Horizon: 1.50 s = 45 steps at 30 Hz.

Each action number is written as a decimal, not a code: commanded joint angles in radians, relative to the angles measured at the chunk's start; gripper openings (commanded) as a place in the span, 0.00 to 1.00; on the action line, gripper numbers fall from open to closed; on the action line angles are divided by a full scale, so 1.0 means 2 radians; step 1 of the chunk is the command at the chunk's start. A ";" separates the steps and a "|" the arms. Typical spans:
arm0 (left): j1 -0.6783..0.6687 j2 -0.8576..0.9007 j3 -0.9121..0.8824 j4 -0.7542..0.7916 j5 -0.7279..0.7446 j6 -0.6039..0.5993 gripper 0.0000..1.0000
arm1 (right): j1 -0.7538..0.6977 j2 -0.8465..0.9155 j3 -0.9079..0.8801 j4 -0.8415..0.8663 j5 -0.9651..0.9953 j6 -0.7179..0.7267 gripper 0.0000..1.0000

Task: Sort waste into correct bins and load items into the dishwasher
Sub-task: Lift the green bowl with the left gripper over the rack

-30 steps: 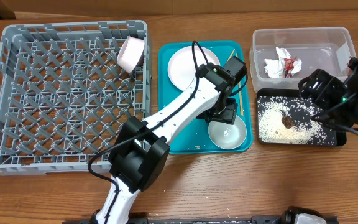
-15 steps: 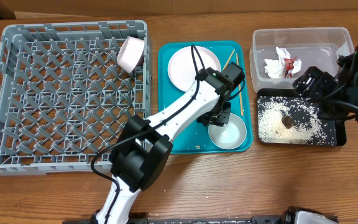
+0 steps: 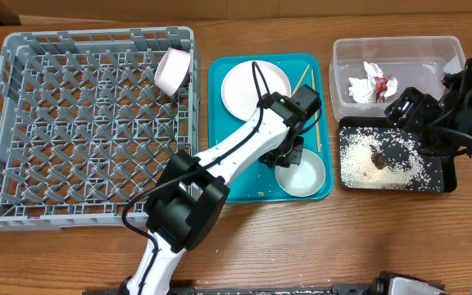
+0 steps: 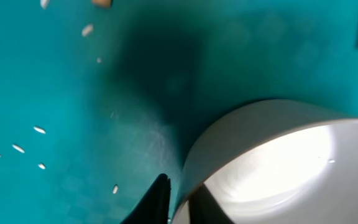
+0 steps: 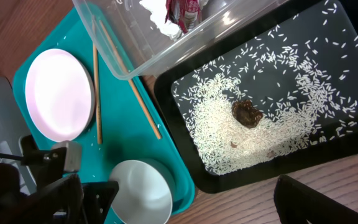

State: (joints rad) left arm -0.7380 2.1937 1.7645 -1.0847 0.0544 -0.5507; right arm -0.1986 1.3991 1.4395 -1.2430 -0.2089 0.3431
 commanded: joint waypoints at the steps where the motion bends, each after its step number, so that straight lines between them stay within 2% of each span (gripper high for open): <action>1: -0.002 0.005 -0.013 0.005 -0.006 -0.002 0.04 | -0.002 0.001 0.010 0.002 0.005 -0.002 1.00; 10: 0.001 -0.011 0.013 -0.038 -0.022 -0.002 0.04 | -0.002 0.001 0.010 0.002 0.005 -0.002 1.00; 17: 0.003 -0.089 0.030 -0.100 -0.081 -0.008 0.04 | -0.002 0.001 0.010 0.002 0.005 -0.002 1.00; 24: 0.009 -0.206 0.030 -0.189 -0.178 -0.031 0.04 | -0.002 0.001 0.010 0.002 0.005 -0.002 1.00; 31: 0.043 -0.282 0.030 -0.303 -0.296 -0.106 0.04 | -0.002 0.001 0.010 0.002 0.005 -0.002 1.00; 45: 0.148 -0.304 0.019 -0.303 -0.340 -0.098 0.04 | -0.002 0.001 0.010 0.002 0.005 -0.002 1.00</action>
State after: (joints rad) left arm -0.4751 1.6016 1.8107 -1.6878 -0.5652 -0.7277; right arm -0.1986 1.3991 1.4395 -1.2427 -0.2054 0.3435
